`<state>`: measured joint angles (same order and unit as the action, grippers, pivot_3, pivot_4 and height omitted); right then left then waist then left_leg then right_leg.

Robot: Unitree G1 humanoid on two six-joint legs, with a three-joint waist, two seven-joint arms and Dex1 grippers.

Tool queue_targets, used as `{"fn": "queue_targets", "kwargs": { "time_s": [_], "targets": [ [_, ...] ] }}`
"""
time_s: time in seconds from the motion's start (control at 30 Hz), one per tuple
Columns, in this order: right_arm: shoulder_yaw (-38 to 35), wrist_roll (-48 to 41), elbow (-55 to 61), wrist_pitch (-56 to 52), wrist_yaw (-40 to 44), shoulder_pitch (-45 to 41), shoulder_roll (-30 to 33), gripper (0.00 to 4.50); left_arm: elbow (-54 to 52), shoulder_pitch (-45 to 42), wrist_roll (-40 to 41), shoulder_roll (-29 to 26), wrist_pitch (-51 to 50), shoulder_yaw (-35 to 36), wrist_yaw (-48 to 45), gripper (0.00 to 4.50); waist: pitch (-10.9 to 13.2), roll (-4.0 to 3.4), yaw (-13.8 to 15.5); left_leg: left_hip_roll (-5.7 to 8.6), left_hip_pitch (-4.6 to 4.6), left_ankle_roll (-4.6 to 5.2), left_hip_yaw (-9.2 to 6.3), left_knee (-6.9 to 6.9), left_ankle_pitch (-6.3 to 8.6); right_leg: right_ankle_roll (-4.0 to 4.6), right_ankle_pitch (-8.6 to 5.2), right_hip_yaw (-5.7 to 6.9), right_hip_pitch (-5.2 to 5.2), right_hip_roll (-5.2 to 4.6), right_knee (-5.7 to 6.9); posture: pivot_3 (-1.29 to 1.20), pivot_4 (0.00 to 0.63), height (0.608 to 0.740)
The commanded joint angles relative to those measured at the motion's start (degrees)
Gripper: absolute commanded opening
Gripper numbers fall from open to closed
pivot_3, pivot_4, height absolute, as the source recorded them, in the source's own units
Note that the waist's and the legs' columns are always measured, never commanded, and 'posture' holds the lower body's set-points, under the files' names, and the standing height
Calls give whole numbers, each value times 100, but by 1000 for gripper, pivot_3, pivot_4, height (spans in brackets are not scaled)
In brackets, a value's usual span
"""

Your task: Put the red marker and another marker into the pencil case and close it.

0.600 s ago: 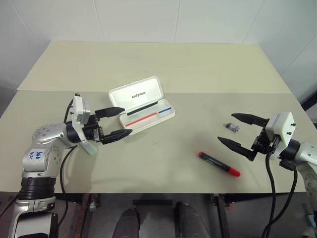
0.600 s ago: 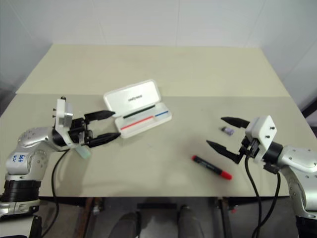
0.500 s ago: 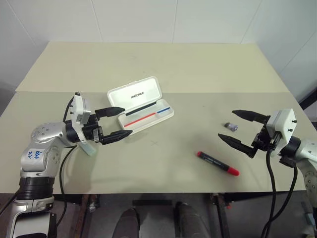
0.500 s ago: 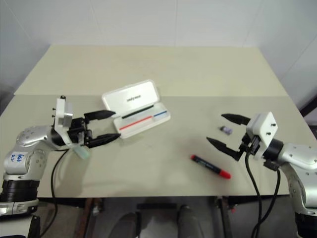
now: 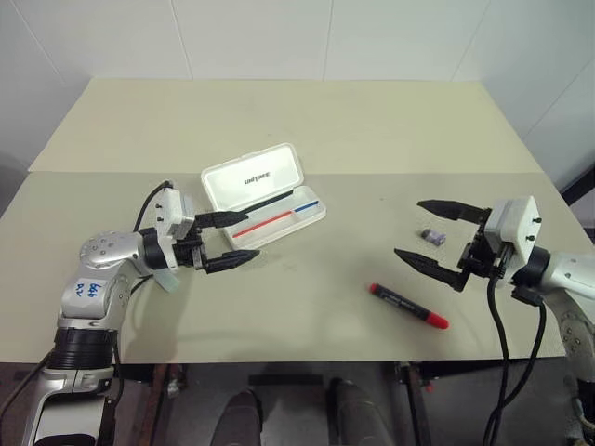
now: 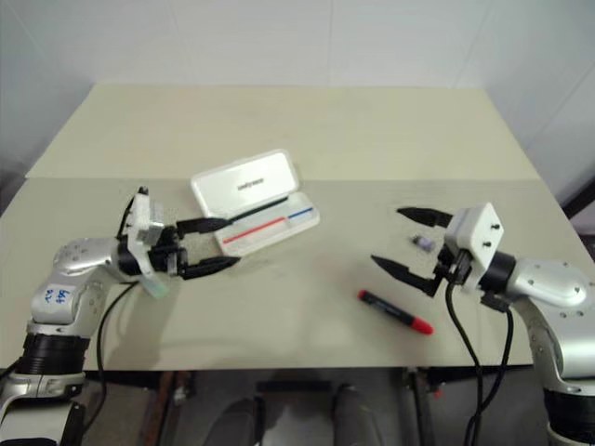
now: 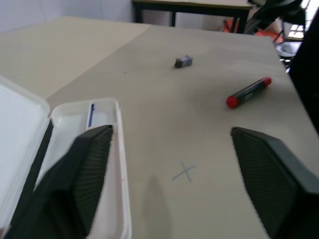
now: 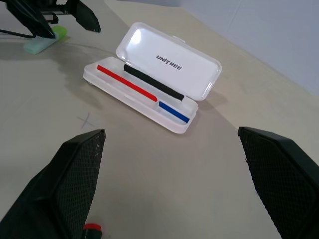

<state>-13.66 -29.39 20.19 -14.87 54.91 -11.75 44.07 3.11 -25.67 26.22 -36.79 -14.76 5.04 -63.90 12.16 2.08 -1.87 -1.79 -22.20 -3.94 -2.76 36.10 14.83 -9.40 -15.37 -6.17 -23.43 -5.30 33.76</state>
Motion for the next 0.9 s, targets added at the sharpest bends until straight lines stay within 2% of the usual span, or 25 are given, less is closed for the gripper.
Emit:
{"fn": "queue_targets", "kwargs": {
  "time_s": [0.03,0.37,0.47,0.9],
  "targets": [
    [168,-84,282,49,-54,-116,-132,4500,102,-53,-244,-48,118,-16,187,2498,0,0,9,0,0,0,0,0,0,0,0,0,0,0,0,0,150,740],
    [616,-9,456,202,-97,-335,-424,4500,494,-282,-1062,279,343,-448,957,2498,0,0,27,0,-1,0,-1,-1,0,-18,9,2,-1,-1,2,0,150,740],
    [725,63,480,237,-235,-378,-569,4500,427,-354,-1127,323,236,-575,958,2498,0,0,25,0,-2,0,-1,0,0,-41,22,2,-2,0,3,0,150,740],
    [1014,232,715,251,-628,-507,-980,4500,711,-701,-1557,184,-90,-993,846,2498,0,0,19,0,-2,0,-1,-1,0,-42,22,3,-3,0,5,0,150,740]
  ]
}}
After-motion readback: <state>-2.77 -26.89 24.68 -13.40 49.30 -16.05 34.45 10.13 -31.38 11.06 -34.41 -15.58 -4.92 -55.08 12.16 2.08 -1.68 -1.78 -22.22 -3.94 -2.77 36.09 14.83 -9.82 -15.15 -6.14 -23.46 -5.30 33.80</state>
